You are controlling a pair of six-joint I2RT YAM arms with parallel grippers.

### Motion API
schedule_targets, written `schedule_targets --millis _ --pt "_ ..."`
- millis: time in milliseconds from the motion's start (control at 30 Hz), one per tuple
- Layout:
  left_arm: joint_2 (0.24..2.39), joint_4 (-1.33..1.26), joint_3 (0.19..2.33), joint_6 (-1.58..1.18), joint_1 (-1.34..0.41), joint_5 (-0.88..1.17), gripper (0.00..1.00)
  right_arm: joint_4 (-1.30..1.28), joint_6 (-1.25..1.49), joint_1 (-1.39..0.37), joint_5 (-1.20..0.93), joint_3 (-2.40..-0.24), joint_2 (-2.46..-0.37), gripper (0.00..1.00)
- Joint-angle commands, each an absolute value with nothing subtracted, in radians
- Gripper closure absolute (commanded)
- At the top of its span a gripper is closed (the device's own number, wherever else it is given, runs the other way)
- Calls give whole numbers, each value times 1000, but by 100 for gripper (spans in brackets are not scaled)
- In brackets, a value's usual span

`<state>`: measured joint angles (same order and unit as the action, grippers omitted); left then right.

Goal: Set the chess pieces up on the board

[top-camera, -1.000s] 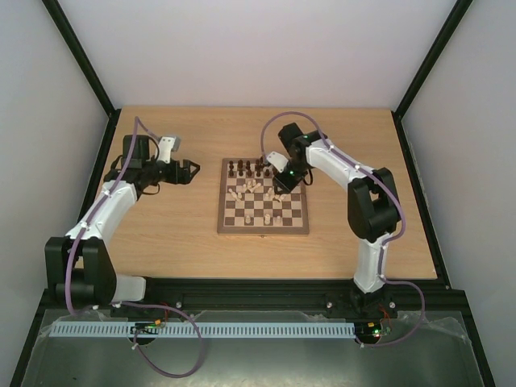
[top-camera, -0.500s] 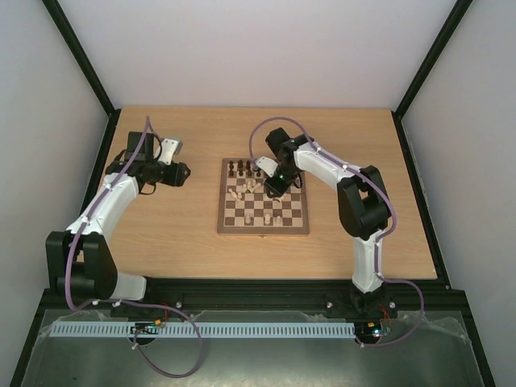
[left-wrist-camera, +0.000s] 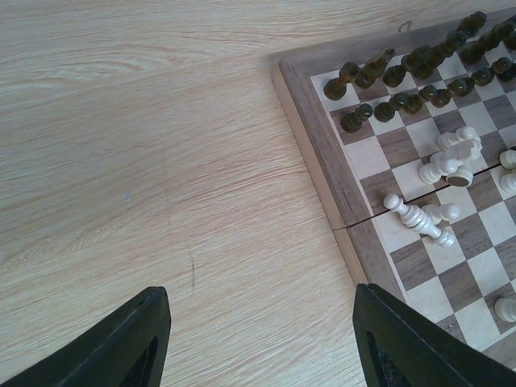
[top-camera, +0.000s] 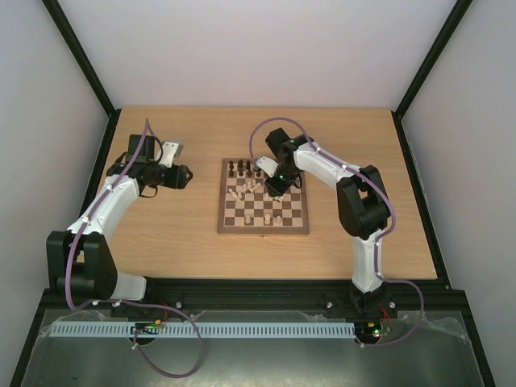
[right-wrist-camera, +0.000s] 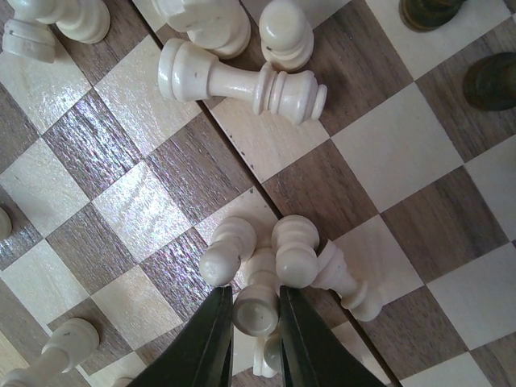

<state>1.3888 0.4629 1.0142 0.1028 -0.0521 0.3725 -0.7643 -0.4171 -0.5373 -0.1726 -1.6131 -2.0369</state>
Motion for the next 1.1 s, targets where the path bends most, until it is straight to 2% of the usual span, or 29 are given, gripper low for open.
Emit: schedule_targets --millis 0,300,700,1067 --pt "1381 452 1011 80 -55 397 34 -795 -413 -548 -167 -1621 -2044 85" --pt "1391 443 1010 69 -55 409 34 -807 -418 -550 -183 -1630 -1991 90" --pt "1397 425 1010 56 -55 419 34 -861 -447 -551 -178 -1587 -1889 91" --pt "1399 409 996 46 -55 446 34 -851 -467 -545 -187 -1334 -1667 91"
